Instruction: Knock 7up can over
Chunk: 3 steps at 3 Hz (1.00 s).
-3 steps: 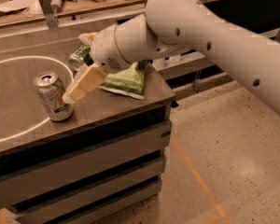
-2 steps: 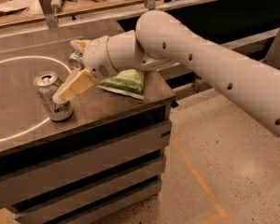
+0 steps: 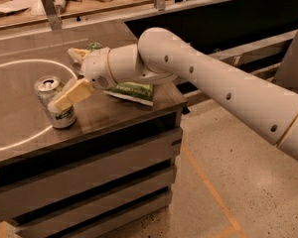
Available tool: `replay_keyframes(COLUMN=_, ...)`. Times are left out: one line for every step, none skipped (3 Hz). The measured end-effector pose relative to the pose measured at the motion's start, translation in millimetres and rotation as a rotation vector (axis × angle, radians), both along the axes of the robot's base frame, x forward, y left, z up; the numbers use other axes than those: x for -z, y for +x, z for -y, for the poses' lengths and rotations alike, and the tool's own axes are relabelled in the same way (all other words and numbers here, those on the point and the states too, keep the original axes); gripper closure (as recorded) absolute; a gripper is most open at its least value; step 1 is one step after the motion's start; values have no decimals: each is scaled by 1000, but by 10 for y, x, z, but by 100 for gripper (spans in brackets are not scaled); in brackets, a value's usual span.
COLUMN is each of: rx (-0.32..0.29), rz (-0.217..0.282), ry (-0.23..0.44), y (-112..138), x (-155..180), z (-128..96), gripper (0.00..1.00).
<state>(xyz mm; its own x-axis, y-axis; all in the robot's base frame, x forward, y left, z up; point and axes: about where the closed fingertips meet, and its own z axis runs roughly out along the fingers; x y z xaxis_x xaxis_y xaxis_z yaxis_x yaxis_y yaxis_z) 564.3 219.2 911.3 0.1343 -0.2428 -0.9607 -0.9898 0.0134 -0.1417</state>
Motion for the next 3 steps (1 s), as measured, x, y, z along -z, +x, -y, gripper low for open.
replay_keyframes(rx=-17, rz=-18, ry=29, y=-88, x=-10, z=-54, gripper=0)
replay_keyframes(rx=-70, rz=-70, ry=93, y=-278, x=34, z=-228, gripper=0)
replay_keyframes(rx=-71, rz=-71, ry=93, y=-282, x=35, z=-233, gripper=0)
